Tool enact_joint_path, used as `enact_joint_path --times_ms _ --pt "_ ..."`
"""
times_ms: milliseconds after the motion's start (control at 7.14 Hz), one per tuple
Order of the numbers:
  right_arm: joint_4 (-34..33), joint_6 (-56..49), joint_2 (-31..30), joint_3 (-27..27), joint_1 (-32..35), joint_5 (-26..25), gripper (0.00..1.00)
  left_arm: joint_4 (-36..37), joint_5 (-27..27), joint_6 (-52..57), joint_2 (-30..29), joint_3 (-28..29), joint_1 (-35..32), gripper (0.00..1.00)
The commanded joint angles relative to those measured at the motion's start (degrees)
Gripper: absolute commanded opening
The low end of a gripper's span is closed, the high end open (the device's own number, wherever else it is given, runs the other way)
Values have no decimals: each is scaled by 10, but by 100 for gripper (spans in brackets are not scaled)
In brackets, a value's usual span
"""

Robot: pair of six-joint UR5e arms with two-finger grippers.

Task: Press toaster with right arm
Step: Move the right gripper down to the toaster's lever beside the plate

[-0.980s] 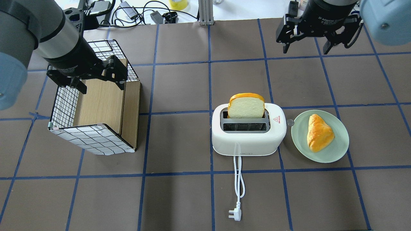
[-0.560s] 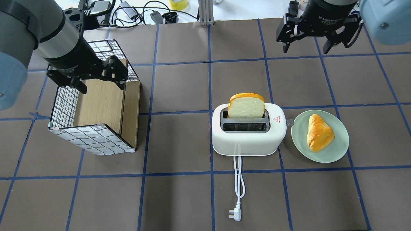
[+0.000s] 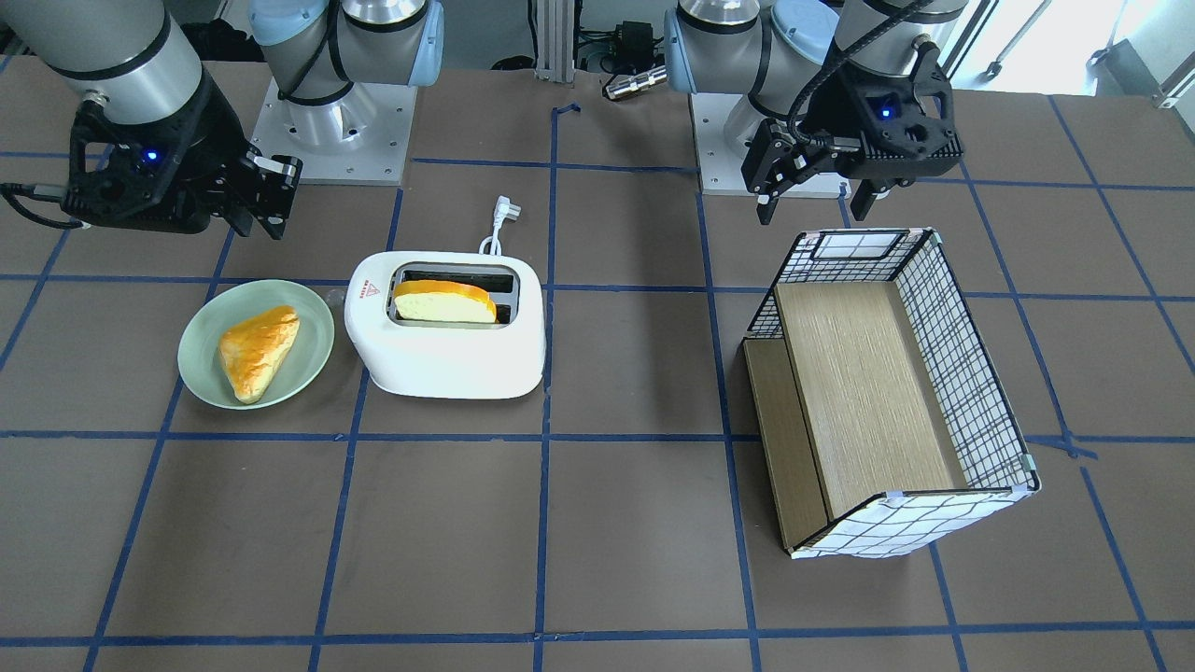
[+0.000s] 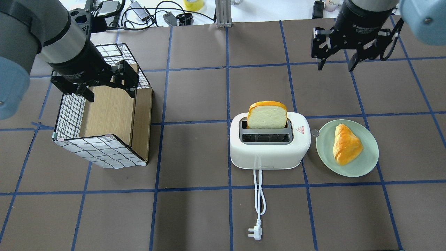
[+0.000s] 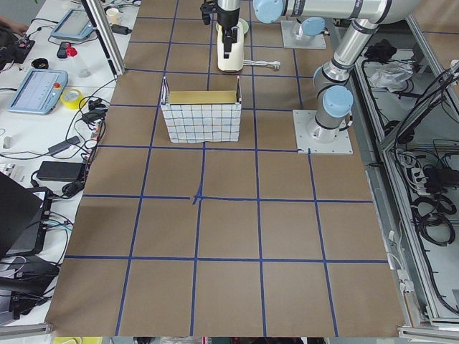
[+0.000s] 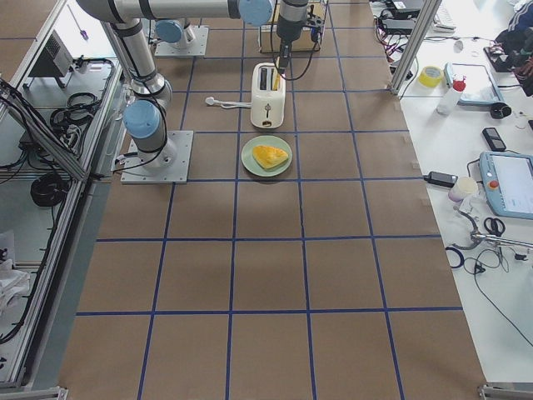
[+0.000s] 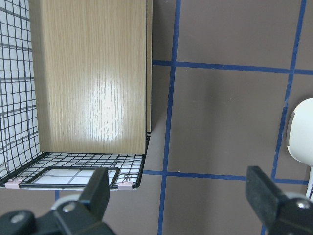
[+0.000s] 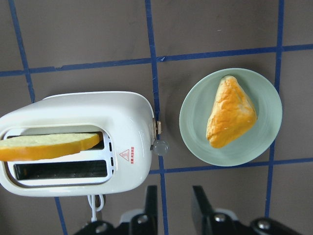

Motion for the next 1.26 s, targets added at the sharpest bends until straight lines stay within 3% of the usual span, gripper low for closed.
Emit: enact_joint_path --times_ms 0,280,420,700,1120 --pt "-48 -49 1 81 -24 31 0 0 0 0 0 0 0 100" --pt "-146 -89 1 169 -47 80 0 0 0 0 0 0 0 100" --pt "-161 -110 1 194 -58 89 0 0 0 0 0 0 0 100" --pt "-163 -118 1 218 -67 126 0 0 0 0 0 0 0 100" --pt "-182 -118 20 219 -67 134 0 0 0 0 0 0 0 100"
